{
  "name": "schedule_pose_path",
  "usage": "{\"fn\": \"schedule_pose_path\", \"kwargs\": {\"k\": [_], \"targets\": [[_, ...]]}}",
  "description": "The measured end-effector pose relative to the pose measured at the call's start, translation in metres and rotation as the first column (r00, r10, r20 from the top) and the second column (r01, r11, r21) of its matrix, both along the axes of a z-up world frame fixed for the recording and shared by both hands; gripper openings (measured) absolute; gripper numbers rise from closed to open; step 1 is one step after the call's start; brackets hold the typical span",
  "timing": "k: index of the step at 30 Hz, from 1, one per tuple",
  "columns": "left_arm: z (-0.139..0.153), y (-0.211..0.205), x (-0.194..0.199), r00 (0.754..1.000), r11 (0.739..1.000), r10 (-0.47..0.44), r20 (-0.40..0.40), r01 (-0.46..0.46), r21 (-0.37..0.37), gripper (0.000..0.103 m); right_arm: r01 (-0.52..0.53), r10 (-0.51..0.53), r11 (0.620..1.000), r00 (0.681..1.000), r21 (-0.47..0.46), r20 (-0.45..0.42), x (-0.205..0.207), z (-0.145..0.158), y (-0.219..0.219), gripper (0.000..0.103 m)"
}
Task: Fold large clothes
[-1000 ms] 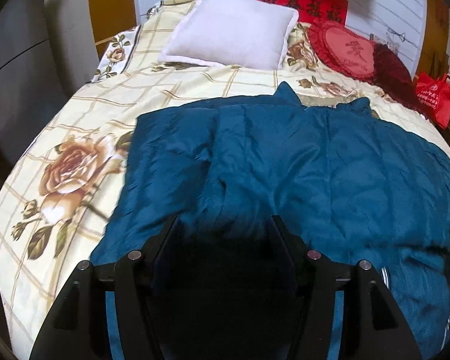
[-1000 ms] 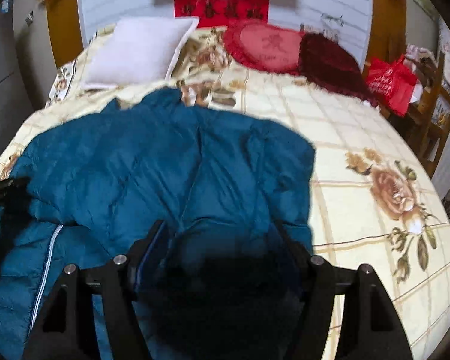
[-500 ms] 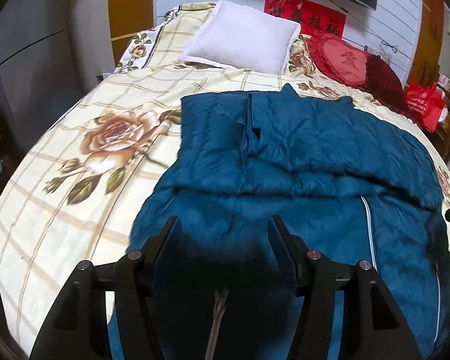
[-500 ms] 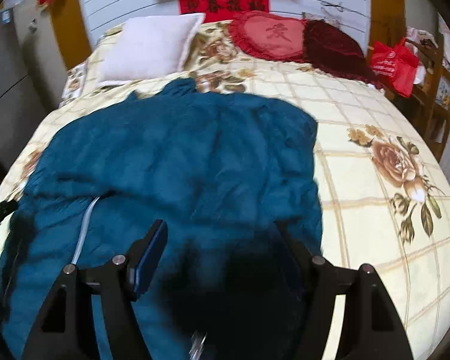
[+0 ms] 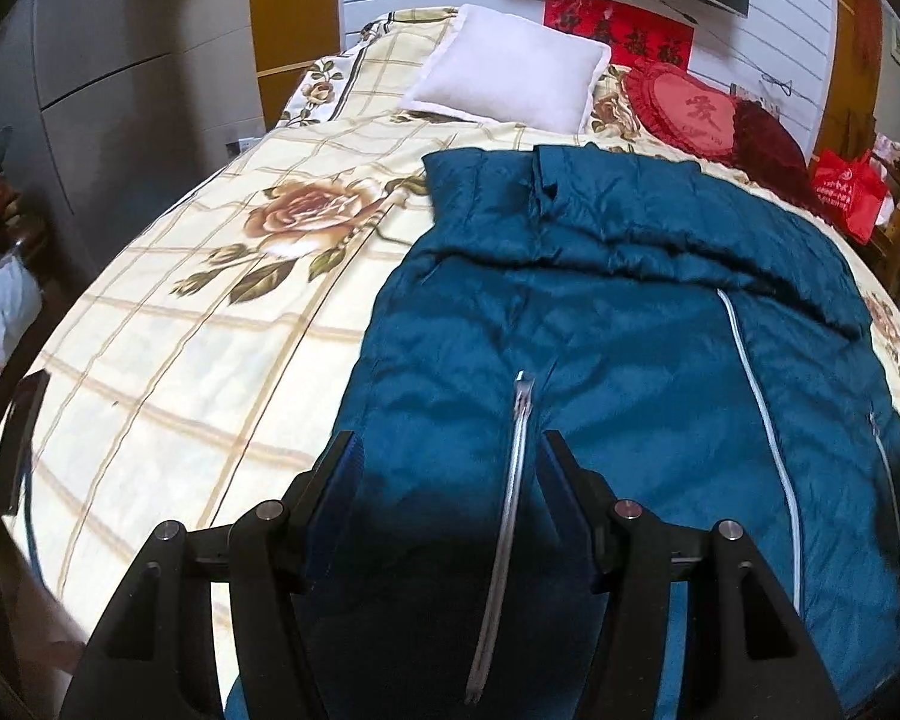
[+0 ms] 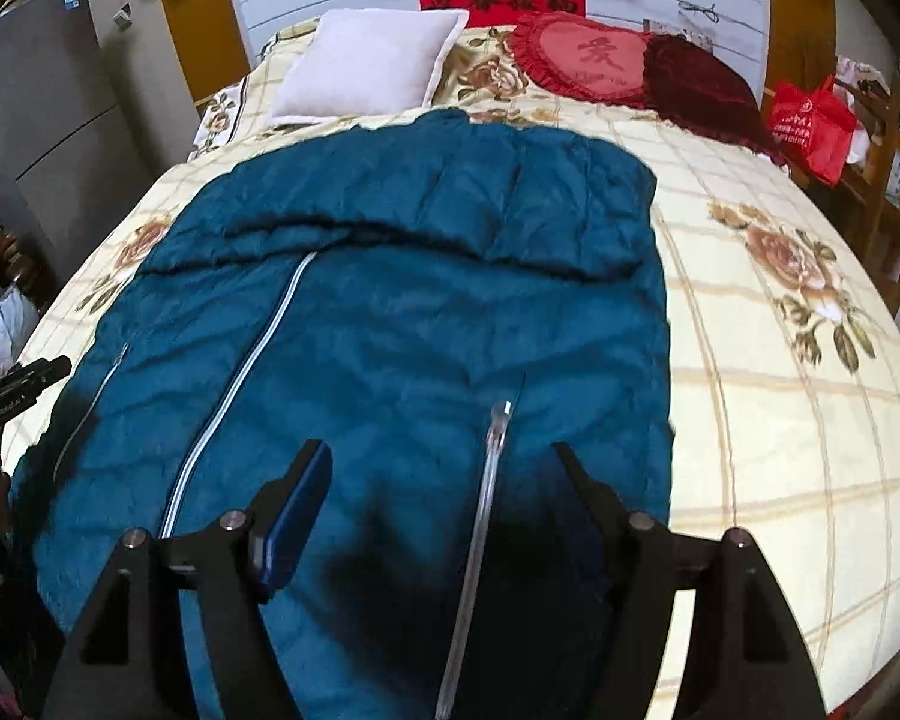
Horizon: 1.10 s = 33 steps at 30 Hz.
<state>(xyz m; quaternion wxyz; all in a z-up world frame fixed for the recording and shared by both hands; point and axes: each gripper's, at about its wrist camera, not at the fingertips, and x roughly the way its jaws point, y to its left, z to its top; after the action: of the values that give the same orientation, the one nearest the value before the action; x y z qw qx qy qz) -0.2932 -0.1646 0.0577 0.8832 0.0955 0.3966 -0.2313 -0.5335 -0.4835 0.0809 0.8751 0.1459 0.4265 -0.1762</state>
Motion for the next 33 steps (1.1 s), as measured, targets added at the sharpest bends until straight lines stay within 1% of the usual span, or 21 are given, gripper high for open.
{"fn": "schedule_pose_path", "kwargs": {"k": [3,10,16,26,33], "targets": [[-0.002,0.007,-0.008,1.000,1.000,-0.004,-0.008,0.004,0.011,0.076,0.003,-0.003,1.000,1.000,-0.011,-0.014,-0.010,-0.005,0.006,0.076],[-0.008,0.022,-0.025,1.000,1.000,0.008,-0.027,-0.008,0.001,0.076,0.023,-0.022,0.999,0.999,0.025,-0.043,-0.035,-0.015,0.008,0.076],[-0.012,0.030,-0.039,0.999,1.000,0.010,-0.030,-0.009,0.012,0.076,0.017,-0.016,1.000,0.999,0.023,-0.031,-0.048,-0.012,0.019,0.076],[-0.018,0.044,-0.045,0.998,1.000,0.020,-0.064,-0.021,-0.003,0.076,-0.017,0.018,1.000,0.998,0.009,-0.058,-0.056,-0.014,0.039,0.078],[-0.020,0.047,-0.048,0.998,1.000,0.015,-0.068,-0.015,0.006,0.076,-0.028,0.029,0.999,0.997,0.019,-0.073,-0.056,-0.020,0.046,0.078]]}}
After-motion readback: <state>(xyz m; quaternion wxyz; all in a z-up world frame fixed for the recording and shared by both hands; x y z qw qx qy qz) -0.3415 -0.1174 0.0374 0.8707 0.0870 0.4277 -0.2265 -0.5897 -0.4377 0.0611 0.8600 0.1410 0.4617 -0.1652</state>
